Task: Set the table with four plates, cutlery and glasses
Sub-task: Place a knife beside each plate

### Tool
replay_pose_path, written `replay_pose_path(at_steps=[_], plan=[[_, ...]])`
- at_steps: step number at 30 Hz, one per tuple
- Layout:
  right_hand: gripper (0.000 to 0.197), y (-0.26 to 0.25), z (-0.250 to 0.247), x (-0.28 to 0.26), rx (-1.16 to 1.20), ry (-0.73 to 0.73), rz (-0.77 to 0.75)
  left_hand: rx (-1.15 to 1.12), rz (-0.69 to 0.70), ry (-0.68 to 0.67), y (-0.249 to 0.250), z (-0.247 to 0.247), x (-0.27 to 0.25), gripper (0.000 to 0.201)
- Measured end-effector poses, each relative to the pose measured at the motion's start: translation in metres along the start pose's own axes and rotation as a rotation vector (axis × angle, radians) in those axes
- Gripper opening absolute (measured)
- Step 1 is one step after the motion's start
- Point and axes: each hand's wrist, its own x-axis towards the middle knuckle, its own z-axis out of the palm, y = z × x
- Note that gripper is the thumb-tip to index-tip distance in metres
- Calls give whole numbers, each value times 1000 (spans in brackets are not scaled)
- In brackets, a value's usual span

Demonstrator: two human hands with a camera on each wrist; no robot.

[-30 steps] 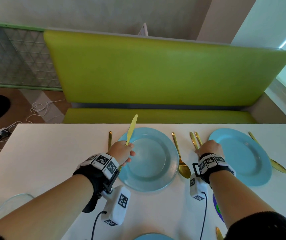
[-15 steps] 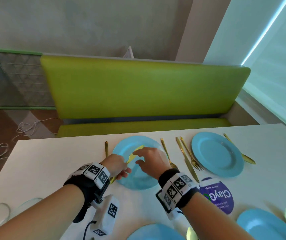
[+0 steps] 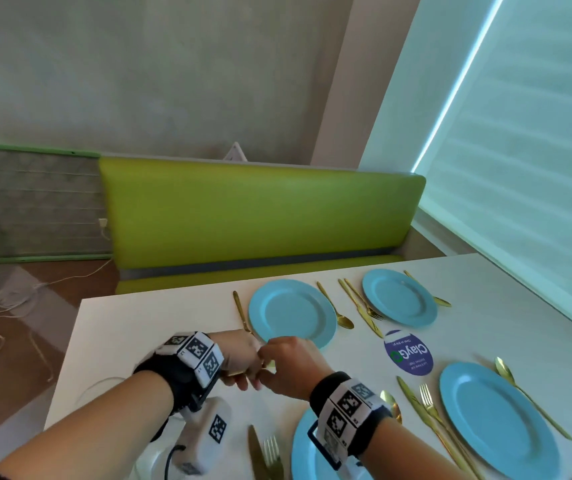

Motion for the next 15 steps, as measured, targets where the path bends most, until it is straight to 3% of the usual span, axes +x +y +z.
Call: replay_pose_path(at_steps=[8, 11, 14, 15], plan=[[28, -39, -4, 17, -3, 13, 49, -73, 0, 72, -23, -26, -32, 17], [25, -35, 1, 40, -1, -31, 112, -66, -5, 225, -34, -47, -25, 13], [24, -21, 22, 71, 45, -111, 284, -109, -58, 417, -51, -72, -17, 30], [26, -16, 32, 82, 56, -135, 334, -137, -69, 471, -56, -79, -14, 21]])
